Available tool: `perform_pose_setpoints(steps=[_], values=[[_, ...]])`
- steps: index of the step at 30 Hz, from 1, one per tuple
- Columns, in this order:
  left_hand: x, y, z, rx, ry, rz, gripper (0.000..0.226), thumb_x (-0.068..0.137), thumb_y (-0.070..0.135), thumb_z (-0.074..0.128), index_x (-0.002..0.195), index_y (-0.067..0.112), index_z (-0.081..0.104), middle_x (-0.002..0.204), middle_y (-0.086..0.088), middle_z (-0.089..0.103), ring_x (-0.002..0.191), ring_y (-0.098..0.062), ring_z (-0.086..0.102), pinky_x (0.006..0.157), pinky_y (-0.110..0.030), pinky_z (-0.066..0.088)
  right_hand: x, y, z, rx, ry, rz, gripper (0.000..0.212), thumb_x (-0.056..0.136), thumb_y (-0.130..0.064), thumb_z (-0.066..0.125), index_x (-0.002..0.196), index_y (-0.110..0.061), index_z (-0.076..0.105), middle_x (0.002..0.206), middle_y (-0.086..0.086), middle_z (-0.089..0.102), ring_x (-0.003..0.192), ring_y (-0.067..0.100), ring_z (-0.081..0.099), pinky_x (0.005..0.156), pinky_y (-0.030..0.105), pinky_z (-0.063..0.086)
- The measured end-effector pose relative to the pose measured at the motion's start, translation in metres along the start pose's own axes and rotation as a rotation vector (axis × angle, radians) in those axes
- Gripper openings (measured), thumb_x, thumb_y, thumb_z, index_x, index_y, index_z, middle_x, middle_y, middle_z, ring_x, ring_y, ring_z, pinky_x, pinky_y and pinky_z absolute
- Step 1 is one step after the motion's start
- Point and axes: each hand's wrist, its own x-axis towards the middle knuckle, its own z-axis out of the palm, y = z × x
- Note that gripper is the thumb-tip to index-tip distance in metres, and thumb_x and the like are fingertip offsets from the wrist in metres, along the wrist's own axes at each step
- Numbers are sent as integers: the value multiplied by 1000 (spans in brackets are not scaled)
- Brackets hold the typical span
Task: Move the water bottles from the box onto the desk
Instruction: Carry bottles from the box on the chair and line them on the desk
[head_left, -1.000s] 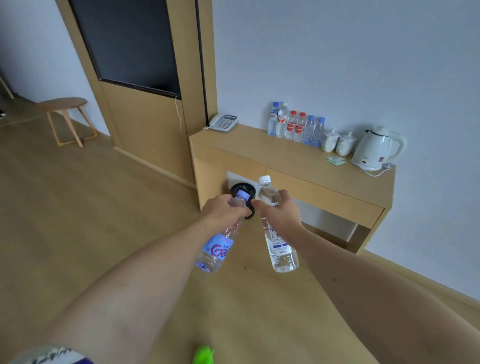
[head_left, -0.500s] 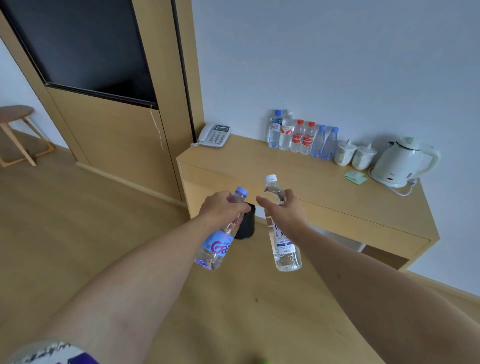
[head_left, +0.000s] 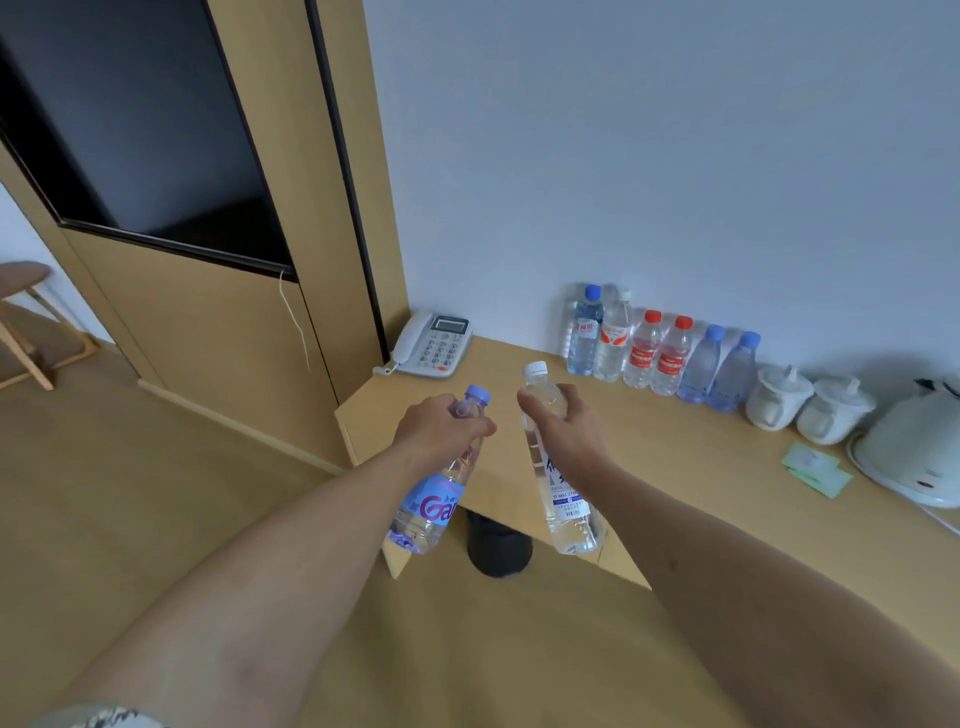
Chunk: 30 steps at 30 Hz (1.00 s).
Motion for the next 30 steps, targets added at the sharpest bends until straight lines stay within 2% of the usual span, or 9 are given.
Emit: perform_pose_setpoints(steps=[3,7,11,13,16,21,23,27,30], values=[[50,11,1,2,-8,-7,46,63,56,77,89,21,67,87,1,73,75,-18,71,74,-37,59,46,-5,9,24,1,4,54,81,-71,61,122,-40,47,65,-25,69,56,-1,68,56,28,44],[104,14,14,32,-67,-22,47,62,57,78,89,20,67,88,1,72,75,-18,71,74,-37,58,98,5,20,57,9,90,56,75,-70,65,120,-40,50,75,-4,75,72,18,74,77,46,60],[161,16,23,38,-131,-21,44,62,55,79,84,20,65,84,2,72,74,-17,71,68,-34,57,144,13,28,85,-9,136,57,80,-58,72,126,-29,54,92,7,76,85,30,74,85,57,59],[190,19,26,56,-165,5,40,63,56,78,82,23,64,81,5,71,70,-11,68,58,-27,49,167,14,33,85,9,138,54,86,-51,74,129,-25,54,97,9,75,88,29,74,86,52,59],[238,25,27,90,-214,59,43,60,58,75,87,26,64,87,8,68,76,-9,66,61,-27,46,204,11,41,42,50,122,53,89,-42,75,133,-23,53,100,8,73,90,25,72,82,39,57],[325,44,20,98,-297,187,39,66,50,82,95,28,68,99,6,70,91,-12,67,82,-30,52,268,-8,48,-75,133,193,50,88,-36,76,127,-17,52,103,18,69,95,32,69,87,46,56],[358,52,20,98,-316,222,37,68,46,85,92,24,69,98,2,72,93,-17,68,83,-32,52,289,-13,49,-103,154,213,48,86,-33,78,123,-17,53,101,10,68,94,29,67,86,42,56],[408,59,25,205,-398,342,28,78,31,86,93,15,68,96,-3,70,88,-21,60,74,-29,43,321,-11,49,-153,223,206,34,85,-22,79,110,-15,56,96,3,67,90,22,65,70,31,52],[431,55,33,163,-411,359,23,81,17,82,101,10,73,96,-7,69,87,-22,55,84,-34,50,345,-11,47,-290,279,190,25,89,-20,75,107,-12,60,92,5,66,84,25,62,69,34,51]])
